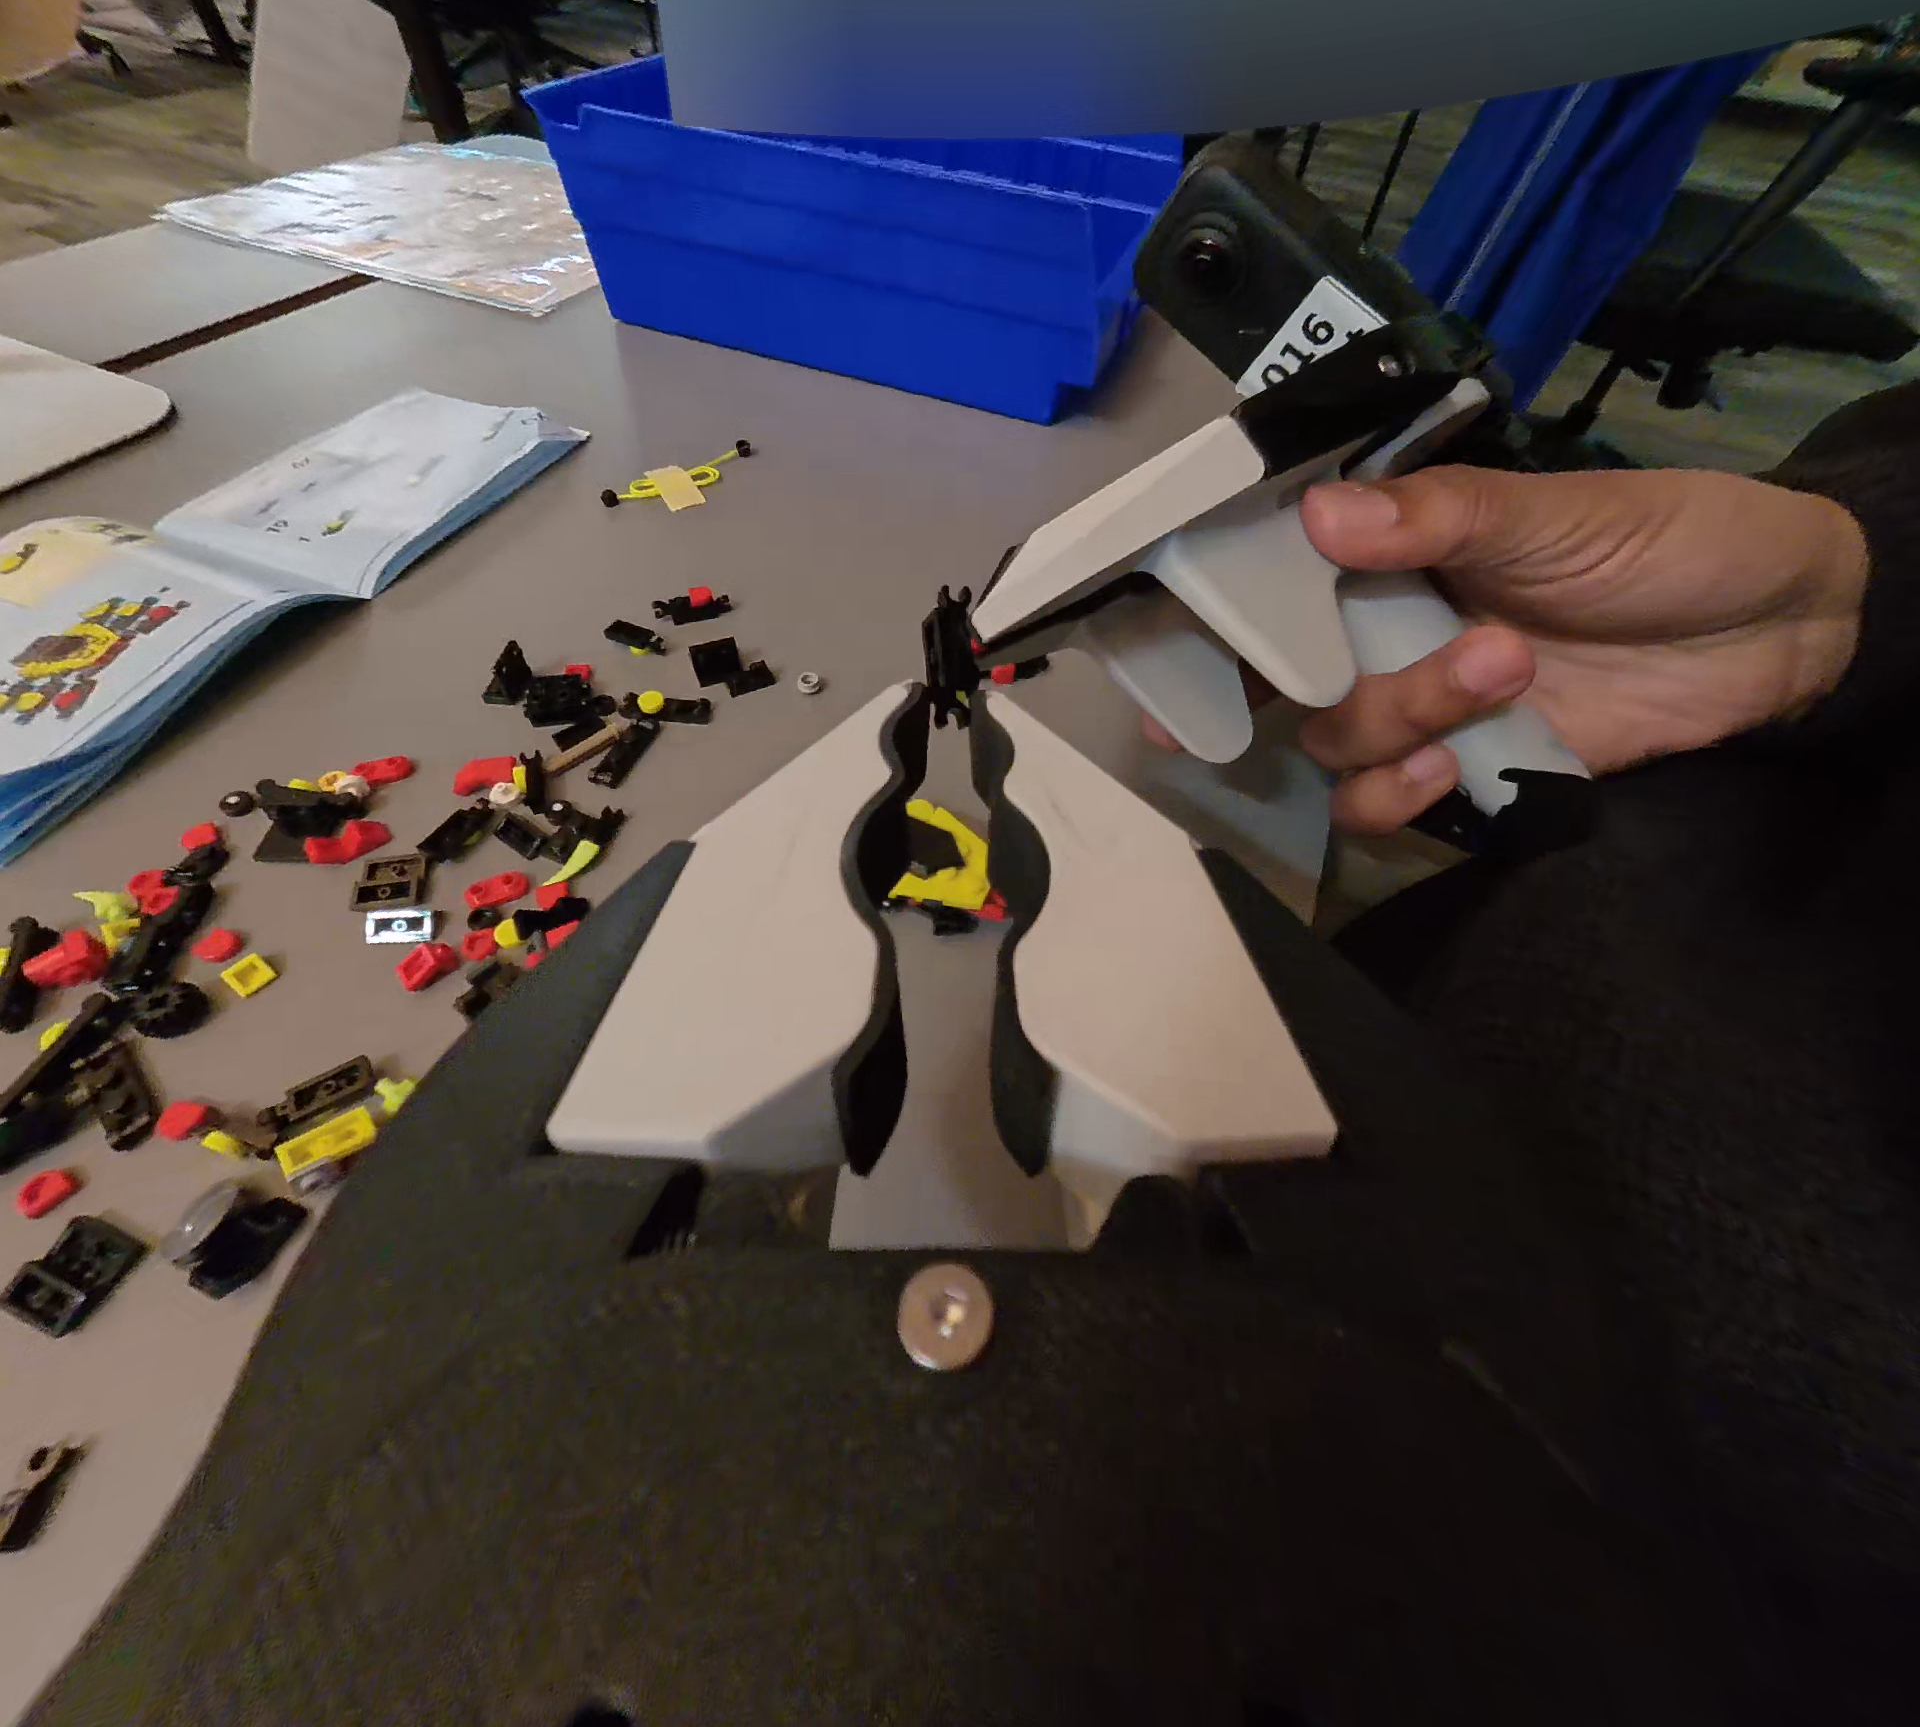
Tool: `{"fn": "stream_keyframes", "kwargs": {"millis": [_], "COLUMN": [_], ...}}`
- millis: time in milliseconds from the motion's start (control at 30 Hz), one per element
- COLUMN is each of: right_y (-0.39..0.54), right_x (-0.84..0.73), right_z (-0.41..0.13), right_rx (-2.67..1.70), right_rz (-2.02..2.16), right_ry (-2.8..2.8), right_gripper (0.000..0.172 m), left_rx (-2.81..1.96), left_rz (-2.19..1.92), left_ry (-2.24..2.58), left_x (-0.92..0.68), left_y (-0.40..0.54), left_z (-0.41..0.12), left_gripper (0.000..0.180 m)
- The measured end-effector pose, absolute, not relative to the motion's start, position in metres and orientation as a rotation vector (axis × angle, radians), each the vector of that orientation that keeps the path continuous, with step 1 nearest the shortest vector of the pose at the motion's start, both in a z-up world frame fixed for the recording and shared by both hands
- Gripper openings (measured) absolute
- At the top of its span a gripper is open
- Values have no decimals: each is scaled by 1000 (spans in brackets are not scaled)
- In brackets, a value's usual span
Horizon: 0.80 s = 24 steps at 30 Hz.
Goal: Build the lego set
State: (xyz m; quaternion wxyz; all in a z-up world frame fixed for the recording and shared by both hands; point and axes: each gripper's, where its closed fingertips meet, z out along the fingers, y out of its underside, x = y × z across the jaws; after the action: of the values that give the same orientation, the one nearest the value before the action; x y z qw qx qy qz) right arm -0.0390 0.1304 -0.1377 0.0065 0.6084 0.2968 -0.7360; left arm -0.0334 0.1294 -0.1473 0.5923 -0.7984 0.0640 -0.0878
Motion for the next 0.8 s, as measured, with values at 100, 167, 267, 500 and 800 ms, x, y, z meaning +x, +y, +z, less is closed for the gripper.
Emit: {"fn": "stream_keyframes", "kwargs": {"millis": [100,167,267,500,800], "right_y": [129,129,130,129,149], "right_x": [-39,-39,-38,-35,-37], "right_z": [-135,-132,-131,-139,-138], "right_rx": [1892,1884,1884,1919,2027], "right_rz": [-2316,-2325,-2324,-2241,-2270], "right_ry": [964,970,973,1071,1282], "right_gripper": [5,6,5,0,0], "left_rx": [-1843,-1837,-1837,-1858,-1836], "left_rz": [-160,-126,-135,-149,-231], "left_ry": [165,166,136,-14,-76], "left_x": [-36,-37,-36,-52,-63], "left_y": [129,129,130,134,132], "left_z": [-143,-140,-138,-141,-134], "left_gripper": [2,2,2,1,0]}}
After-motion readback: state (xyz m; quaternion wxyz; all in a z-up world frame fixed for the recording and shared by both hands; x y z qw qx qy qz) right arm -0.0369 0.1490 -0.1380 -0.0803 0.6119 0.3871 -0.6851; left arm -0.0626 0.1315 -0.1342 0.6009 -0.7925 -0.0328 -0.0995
